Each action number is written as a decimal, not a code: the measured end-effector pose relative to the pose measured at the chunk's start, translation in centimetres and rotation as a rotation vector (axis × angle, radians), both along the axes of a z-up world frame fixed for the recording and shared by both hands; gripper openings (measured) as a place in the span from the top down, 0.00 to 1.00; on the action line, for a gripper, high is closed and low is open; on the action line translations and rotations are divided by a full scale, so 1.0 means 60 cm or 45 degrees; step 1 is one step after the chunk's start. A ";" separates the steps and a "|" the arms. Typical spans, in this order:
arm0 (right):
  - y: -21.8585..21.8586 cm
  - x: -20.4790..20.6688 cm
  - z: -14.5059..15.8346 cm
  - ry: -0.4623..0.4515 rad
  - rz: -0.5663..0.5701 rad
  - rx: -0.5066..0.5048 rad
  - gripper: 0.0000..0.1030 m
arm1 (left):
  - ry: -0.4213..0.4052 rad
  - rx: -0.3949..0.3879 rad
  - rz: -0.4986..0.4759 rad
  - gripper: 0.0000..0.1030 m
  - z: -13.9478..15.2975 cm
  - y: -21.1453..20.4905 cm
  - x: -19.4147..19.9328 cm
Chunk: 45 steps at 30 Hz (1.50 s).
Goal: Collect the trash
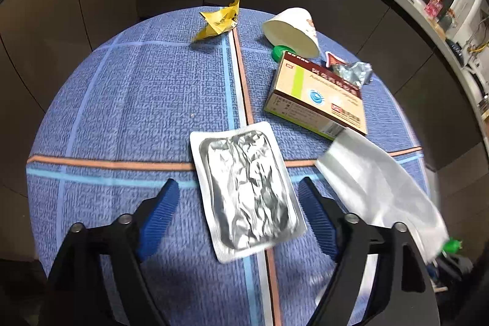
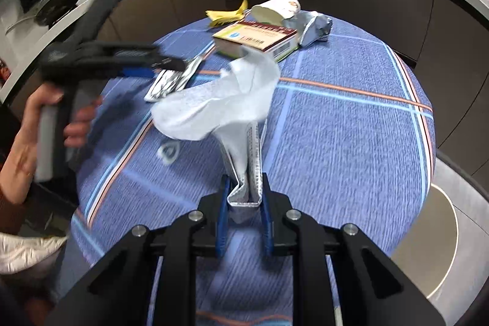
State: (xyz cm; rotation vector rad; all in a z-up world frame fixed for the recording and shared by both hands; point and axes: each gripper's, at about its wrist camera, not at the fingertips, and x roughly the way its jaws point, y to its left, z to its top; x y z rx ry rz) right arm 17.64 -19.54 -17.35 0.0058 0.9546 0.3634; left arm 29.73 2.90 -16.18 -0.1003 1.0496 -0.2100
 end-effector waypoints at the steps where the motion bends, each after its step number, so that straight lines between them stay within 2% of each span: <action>1: 0.001 -0.010 0.001 0.004 0.005 0.006 0.81 | 0.006 0.012 0.000 0.24 -0.003 -0.003 0.005; 6: -0.003 -0.035 0.011 0.022 0.008 0.096 0.81 | 0.006 0.055 -0.006 0.24 -0.007 -0.016 0.020; 7: -0.003 -0.039 0.014 0.023 0.008 0.114 0.81 | 0.002 0.073 -0.004 0.30 -0.007 -0.017 0.021; 8: -0.003 -0.044 0.018 0.016 0.005 0.110 0.81 | -0.011 0.097 -0.010 0.42 -0.005 -0.018 0.021; 13: -0.005 -0.062 0.033 -0.015 -0.007 0.069 0.81 | -0.021 0.093 -0.029 0.49 0.001 -0.013 0.017; 14: -0.007 -0.064 0.034 -0.016 -0.014 0.062 0.81 | -0.027 0.090 -0.023 0.79 0.005 -0.011 0.013; 16: -0.013 -0.068 0.036 -0.020 -0.030 0.045 0.81 | -0.055 0.067 -0.018 0.84 0.022 -0.004 0.003; 20: -0.028 -0.086 0.049 -0.042 -0.066 0.032 0.81 | -0.084 0.049 -0.032 0.88 0.045 0.005 -0.018; 26: -0.037 -0.112 0.077 -0.106 -0.094 0.034 0.81 | -0.070 -0.010 -0.059 0.90 0.058 0.005 -0.043; 29: -0.038 -0.119 0.089 -0.135 -0.100 0.035 0.81 | -0.100 -0.036 -0.088 0.90 0.074 -0.006 -0.060; 38: -0.063 -0.143 0.130 -0.242 -0.163 0.042 0.81 | -0.230 -0.138 -0.177 0.90 0.170 -0.034 -0.122; 45: -0.114 -0.173 0.150 -0.300 -0.281 0.036 0.81 | -0.312 -0.199 -0.350 0.90 0.235 -0.108 -0.161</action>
